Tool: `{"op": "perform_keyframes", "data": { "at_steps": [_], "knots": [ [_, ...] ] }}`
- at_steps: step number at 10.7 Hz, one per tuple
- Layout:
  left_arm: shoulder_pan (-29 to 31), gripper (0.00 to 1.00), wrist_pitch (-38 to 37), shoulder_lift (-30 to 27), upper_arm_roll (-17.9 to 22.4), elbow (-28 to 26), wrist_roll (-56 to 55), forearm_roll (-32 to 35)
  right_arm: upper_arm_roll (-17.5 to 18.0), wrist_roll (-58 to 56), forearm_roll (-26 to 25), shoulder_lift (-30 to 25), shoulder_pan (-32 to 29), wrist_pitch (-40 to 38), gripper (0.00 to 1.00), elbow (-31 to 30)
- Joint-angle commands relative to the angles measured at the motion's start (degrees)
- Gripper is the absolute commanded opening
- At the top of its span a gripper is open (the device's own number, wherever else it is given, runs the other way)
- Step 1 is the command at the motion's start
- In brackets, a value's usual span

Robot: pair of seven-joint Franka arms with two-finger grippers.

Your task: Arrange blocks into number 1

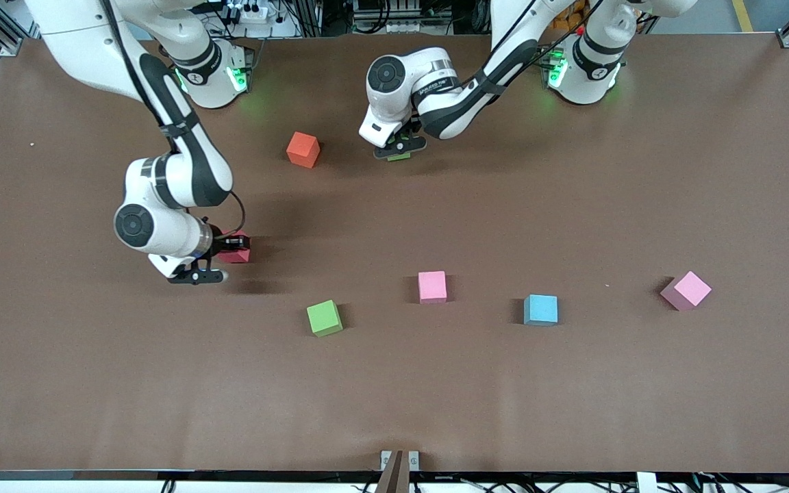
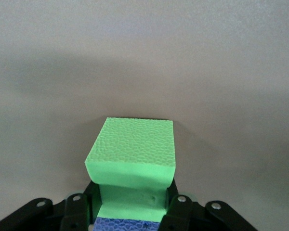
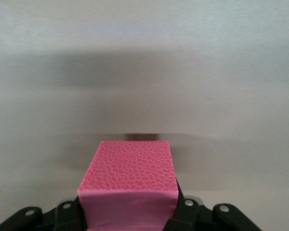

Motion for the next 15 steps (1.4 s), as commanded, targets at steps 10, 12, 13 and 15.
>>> {"op": "perform_keyframes", "data": {
  "at_steps": [10,12,13,15],
  "knots": [
    [1.04,1.00,-0.55,-3.35,-1.18,0.30,-0.71,3.33,-0.10,5.09,5.32,0.08,4.08,-0.08,0.14,0.91],
    [4.27,1.00,-0.64,-7.38,-0.92,1.18,-0.97,3.24,-0.19,7.36,5.41,0.52,6.18,1.15,0.15,0.82],
    [7.69,1.00,-0.64,-9.58,-0.66,1.71,-0.36,3.15,-0.19,10.08,5.32,0.70,8.11,2.02,0.15,0.82],
    [14.20,1.00,-0.64,-10.30,0.13,3.55,3.40,3.24,-0.19,13.16,5.32,0.70,13.89,4.22,0.15,1.00]
  ]
}}
